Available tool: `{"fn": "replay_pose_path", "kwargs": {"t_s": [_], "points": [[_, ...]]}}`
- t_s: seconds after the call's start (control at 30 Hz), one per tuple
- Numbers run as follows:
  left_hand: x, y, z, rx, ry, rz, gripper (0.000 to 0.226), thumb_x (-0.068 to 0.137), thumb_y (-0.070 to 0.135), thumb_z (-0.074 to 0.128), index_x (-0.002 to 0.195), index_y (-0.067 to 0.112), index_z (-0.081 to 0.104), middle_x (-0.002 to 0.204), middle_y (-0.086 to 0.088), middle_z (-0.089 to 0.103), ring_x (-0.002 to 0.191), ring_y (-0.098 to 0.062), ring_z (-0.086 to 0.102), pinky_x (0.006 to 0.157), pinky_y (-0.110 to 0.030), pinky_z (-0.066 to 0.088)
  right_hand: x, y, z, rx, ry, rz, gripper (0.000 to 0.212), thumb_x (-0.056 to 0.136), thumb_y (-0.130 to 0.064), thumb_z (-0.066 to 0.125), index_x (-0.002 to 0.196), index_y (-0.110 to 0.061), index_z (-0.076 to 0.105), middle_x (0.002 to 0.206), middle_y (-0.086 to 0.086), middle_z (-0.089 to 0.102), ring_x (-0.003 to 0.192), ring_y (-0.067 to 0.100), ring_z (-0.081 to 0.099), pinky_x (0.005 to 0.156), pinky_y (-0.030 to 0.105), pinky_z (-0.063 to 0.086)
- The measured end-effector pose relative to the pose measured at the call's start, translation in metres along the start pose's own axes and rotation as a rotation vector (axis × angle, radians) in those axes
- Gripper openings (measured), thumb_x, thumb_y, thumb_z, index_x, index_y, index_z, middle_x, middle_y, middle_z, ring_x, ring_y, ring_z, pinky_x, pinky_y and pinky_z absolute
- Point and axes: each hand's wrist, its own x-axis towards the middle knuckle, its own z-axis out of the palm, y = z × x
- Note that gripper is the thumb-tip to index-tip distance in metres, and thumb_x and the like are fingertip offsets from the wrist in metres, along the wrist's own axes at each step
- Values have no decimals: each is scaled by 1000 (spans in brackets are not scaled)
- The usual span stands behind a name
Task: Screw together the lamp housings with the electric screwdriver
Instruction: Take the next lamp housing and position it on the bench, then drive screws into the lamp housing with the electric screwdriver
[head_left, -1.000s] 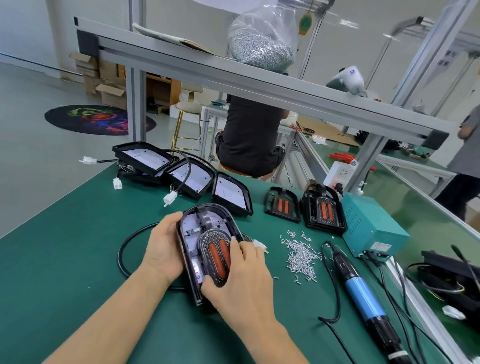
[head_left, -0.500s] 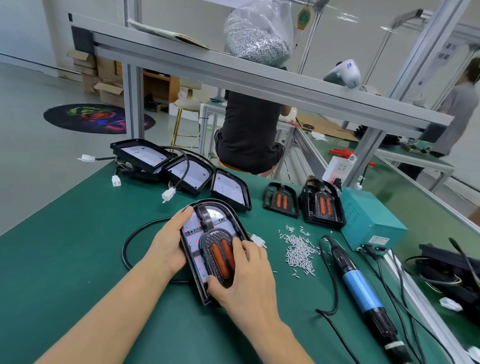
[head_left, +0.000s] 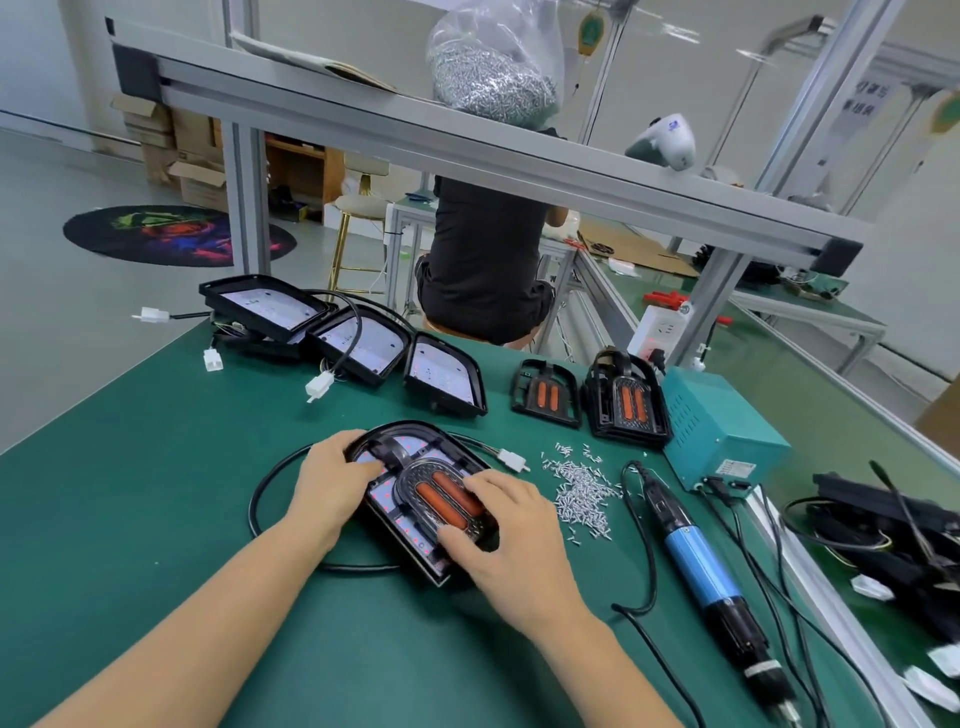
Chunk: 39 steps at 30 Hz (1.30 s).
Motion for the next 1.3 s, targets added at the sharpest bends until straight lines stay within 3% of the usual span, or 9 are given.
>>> {"fn": "replay_pose_path", "kwargs": {"t_s": [0.2,0.4,0.53,0.6,0.7,0.8,0.9,1.1,1.3], "points": [[5,-4,-7,315,10,109,23,80,2,63,97,17,67,84,-3,67,83,-28,61,69,-31,41,-5,41,-39,1,107,171,39,91,-23,65,130,-21,60,122,-15,49,119,4,40,98,3,16],[14,1,-6,469,-16,117,39,81,-1,58,116,13,65,109,-12,68,102,-32,58,83,-33,42,-21,98,-88,-245,130,486,50,91,-20,62,139,-14,49,139,6,48,124,24,42,100,31,35],[16,14,-11,507,-31,114,42,81,0,59,122,11,62,123,-11,63,115,-30,54,96,-36,41,-34,124,-109,-336,-13,707,65,92,-34,60,147,-13,34,143,11,41,126,29,42,92,34,39],[13,30,-6,573,26,221,44,84,5,59,127,14,59,131,-7,58,121,-29,50,102,-40,40,-39,131,-110,-339,-107,765,56,90,-40,60,138,-16,42,128,9,47,111,27,50,81,32,41],[-6,63,20,592,13,508,32,85,8,60,116,15,66,121,-3,64,117,-22,53,100,-36,40,-43,136,-106,-281,-131,774,41,88,-39,61,121,-17,50,107,5,48,86,24,53,71,31,41],[-32,87,57,594,-165,718,23,86,12,60,105,17,71,108,4,69,108,-16,57,93,-26,39,-46,140,-101,-265,-87,771,47,89,-38,61,129,-16,49,105,3,45,85,23,51,68,29,37],[-44,95,96,834,-432,809,21,87,21,58,104,27,68,106,11,68,105,-14,55,94,-28,36,-49,142,-97,-288,-66,760,55,89,-40,59,137,-19,42,104,0,44,89,22,48,71,29,35],[-48,77,135,1293,-617,692,27,81,4,57,94,25,68,96,3,69,95,-20,58,86,-34,24,-49,146,-95,-284,-53,752,56,89,-41,57,139,-22,39,104,-1,44,91,21,51,69,28,37],[-46,60,135,1352,-570,615,20,81,10,60,82,30,55,89,2,62,79,-21,42,78,-34,21,-49,149,-92,-301,-37,745,54,89,-40,55,138,-22,39,104,-2,44,91,21,50,69,28,36]]}}
